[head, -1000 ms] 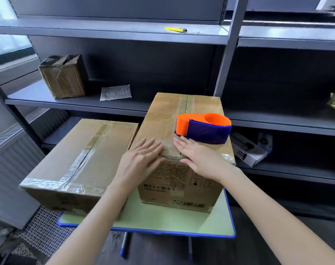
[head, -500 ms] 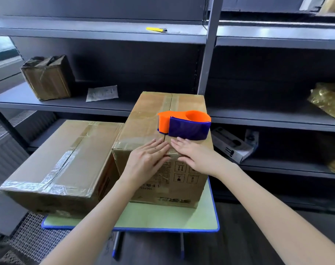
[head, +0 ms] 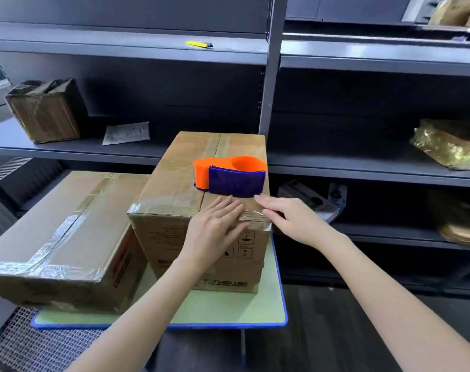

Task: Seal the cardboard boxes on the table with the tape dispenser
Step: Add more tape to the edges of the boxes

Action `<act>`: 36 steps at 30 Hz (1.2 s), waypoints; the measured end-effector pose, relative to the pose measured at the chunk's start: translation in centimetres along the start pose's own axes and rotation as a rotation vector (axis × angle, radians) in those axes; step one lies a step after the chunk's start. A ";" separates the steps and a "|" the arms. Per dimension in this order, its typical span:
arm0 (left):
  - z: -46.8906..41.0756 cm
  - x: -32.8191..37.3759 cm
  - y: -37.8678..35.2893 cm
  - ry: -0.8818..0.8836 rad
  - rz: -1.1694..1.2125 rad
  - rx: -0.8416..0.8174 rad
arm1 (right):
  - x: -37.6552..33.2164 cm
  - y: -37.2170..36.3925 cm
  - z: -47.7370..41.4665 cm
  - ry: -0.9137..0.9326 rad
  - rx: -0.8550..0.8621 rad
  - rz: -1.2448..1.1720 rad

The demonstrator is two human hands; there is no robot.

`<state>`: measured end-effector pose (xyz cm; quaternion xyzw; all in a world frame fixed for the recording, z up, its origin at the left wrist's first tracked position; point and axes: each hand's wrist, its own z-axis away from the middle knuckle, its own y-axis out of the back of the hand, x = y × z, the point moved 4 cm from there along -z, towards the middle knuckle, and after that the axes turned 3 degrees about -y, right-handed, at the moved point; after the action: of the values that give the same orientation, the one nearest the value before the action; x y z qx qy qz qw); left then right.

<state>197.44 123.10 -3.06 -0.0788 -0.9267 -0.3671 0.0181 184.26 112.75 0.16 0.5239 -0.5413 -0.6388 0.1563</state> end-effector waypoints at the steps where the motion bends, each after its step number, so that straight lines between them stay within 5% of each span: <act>1: -0.5 0.7 -0.2 -0.020 0.032 0.002 | 0.7 0.5 0.3 -0.005 0.034 0.022; 12: -0.5 2.3 -2.9 -0.113 0.009 -0.014 | 2.2 -0.2 0.8 0.063 -0.070 0.047; 23: -0.8 3.1 -2.9 -0.056 -0.018 -0.018 | 1.5 0.9 -0.4 0.132 -0.149 0.304; 36: -1.2 3.6 -2.9 0.010 -0.042 0.016 | 1.9 0.6 -0.8 0.060 -0.114 0.320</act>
<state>193.36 120.67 -3.86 -0.0576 -0.9309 -0.3605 0.0155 183.99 110.68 -0.18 0.4402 -0.5759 -0.6194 0.3015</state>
